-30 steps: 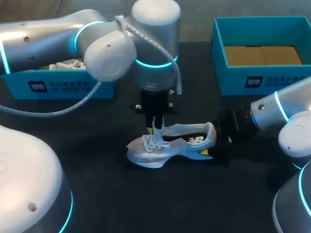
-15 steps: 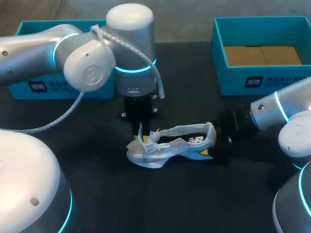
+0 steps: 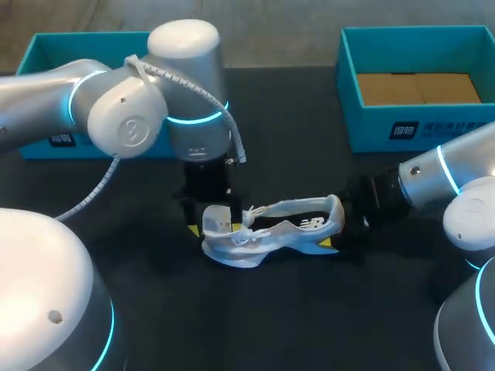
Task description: Take the shoe out of the shoebox, open the shoe tongue, remove and reinsert the insole, then place the shoe into the shoebox
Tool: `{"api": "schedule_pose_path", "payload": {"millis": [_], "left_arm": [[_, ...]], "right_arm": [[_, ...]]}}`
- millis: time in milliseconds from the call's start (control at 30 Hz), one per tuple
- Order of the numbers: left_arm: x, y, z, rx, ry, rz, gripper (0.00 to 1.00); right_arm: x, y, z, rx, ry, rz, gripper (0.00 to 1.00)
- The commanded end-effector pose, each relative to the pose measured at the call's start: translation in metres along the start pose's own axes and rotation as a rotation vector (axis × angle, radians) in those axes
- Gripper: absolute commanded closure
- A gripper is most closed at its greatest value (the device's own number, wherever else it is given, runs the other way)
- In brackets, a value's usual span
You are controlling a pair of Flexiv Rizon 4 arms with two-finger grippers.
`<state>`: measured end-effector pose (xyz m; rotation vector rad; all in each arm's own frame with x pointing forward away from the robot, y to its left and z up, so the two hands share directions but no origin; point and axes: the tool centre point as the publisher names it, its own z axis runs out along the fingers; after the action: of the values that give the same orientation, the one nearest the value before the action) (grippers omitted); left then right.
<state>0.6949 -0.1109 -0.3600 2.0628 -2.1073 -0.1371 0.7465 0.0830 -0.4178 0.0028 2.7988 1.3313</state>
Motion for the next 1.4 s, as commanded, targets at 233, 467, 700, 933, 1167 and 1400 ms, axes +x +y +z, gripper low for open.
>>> {"api": "schedule_pose_path", "payload": {"millis": [233,467,700,933,1167,1400], "left_arm": [[-0.006,-0.002,0.014,-0.029,-0.001,-0.026,0.23],[-0.002,-0.004,-0.004,0.038,0.039,0.013,0.02],[0.006,-0.016,-0.02,0.092,0.052,0.099,0.0],[0.019,-0.022,-0.037,0.124,0.068,0.237,0.0],[0.028,-0.035,-0.057,0.158,0.074,0.376,0.0],[0.039,-0.055,-0.078,0.213,0.061,0.545,0.0]], "right_arm": [[0.0,0.001,0.002,0.003,-0.002,0.0,1.0],[0.0,0.001,0.002,0.003,-0.002,0.0,1.0],[0.0,0.001,0.002,0.003,-0.002,0.0,1.0],[0.0,0.001,0.002,0.003,-0.002,0.0,1.0],[0.0,0.001,0.002,0.003,-0.002,0.0,1.0],[0.0,0.001,0.002,0.003,-0.002,0.0,1.0]]}}
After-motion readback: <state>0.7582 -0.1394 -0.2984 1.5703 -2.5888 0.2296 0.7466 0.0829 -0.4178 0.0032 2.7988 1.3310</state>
